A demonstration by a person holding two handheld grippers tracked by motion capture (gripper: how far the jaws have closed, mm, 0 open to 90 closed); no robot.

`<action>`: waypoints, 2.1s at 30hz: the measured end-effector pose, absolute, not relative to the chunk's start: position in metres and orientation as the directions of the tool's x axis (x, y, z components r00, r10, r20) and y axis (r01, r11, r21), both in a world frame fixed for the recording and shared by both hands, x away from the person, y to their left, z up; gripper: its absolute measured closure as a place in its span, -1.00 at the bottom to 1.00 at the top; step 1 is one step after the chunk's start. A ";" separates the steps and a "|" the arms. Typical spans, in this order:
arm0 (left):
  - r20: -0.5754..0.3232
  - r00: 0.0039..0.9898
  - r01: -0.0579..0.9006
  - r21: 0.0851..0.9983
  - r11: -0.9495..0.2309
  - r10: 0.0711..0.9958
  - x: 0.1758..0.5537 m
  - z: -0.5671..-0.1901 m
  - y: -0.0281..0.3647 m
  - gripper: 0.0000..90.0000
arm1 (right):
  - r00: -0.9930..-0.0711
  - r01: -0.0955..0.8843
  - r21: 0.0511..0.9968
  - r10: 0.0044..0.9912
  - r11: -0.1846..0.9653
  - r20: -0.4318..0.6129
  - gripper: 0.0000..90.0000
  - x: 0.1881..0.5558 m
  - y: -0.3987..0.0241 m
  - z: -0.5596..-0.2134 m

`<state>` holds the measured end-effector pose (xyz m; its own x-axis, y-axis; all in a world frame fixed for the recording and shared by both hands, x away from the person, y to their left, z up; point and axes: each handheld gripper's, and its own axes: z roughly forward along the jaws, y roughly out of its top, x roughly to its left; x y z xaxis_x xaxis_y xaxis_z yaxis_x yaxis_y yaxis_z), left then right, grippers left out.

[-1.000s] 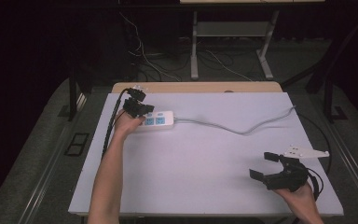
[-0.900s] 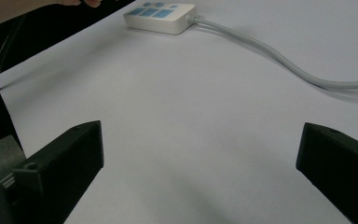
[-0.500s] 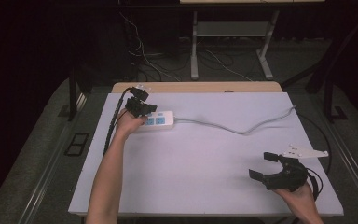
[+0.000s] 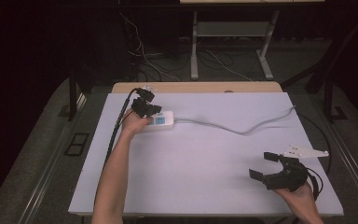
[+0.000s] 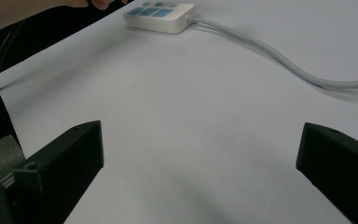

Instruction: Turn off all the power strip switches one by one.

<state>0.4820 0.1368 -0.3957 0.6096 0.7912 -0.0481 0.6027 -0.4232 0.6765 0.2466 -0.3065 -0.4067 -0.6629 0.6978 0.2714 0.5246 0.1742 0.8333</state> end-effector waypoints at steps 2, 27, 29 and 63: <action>-0.047 0.608 0.604 0.676 -0.423 0.792 0.483 -0.399 0.135 0.99 | -0.664 0.525 0.833 0.697 0.176 0.271 -0.99 0.247 -0.306 -0.407; -0.087 0.586 0.633 0.670 -0.388 0.806 0.492 -0.417 0.134 0.99 | -0.664 0.529 0.829 0.697 0.181 0.272 -0.99 0.248 -0.306 -0.408; -0.105 0.580 0.640 0.672 -0.372 0.808 0.492 -0.418 0.135 0.99 | -0.664 0.529 0.829 0.697 0.182 0.271 -0.99 0.248 -0.306 -0.408; -0.168 0.551 0.650 0.701 -0.293 0.818 0.488 -0.420 0.139 0.99 | -0.663 0.528 0.830 0.698 0.179 0.271 -0.99 0.247 -0.306 -0.408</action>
<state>0.4875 0.1390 -0.4199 0.5507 0.8175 -0.1684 0.6497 -0.2932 0.7013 0.2469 -0.3064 -0.4081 -0.6631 0.6975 0.2715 0.5280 0.1788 0.8302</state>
